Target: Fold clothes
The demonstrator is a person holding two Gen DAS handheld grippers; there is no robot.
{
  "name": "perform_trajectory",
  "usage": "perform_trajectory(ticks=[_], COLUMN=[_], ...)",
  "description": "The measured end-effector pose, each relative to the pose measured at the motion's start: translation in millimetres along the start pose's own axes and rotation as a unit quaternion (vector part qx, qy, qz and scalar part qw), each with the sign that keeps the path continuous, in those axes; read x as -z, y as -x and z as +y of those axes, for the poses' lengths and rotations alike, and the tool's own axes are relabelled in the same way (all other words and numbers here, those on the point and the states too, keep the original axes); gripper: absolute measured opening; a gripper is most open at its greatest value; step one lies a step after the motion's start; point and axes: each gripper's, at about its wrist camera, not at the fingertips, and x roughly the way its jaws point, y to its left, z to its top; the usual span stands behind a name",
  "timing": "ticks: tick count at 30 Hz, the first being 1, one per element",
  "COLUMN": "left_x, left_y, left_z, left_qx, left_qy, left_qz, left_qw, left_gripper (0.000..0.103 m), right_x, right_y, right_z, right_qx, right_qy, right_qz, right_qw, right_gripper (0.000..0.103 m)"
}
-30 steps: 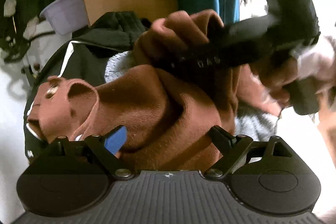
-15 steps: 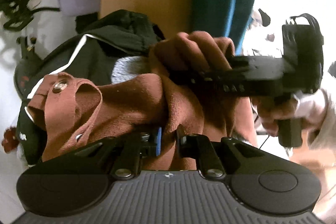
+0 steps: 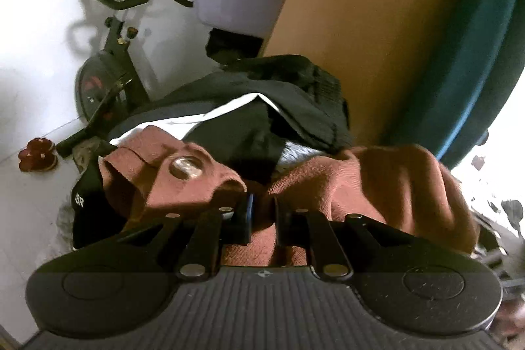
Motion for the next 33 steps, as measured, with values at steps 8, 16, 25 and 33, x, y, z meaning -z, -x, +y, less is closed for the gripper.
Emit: perform_trajectory(ticks=[8, 16, 25, 33], left_x=[-4, 4, 3, 9], left_y=[-12, -31, -23, 66], left_z=[13, 36, 28, 34], left_qx=[-0.012, -0.063, -0.042, -0.041], left_qy=[0.015, 0.048, 0.020, -0.088], left_qz=[0.000, 0.034, 0.047, -0.024], left_qw=[0.9998, 0.9963, 0.9978, 0.9950], left_gripper=[0.014, 0.004, 0.017, 0.089], right_x=[34, 74, 104, 70], right_y=[8, -17, -49, 20], right_z=[-45, -91, -114, -95], right_qx=[0.056, 0.097, 0.052, -0.003], right_qy=[-0.033, -0.071, -0.207, -0.236], right_qz=[0.019, 0.084, 0.131, 0.048], right_qw=[0.998, 0.989, 0.968, 0.971], right_gripper=[0.102, 0.102, 0.042, 0.008])
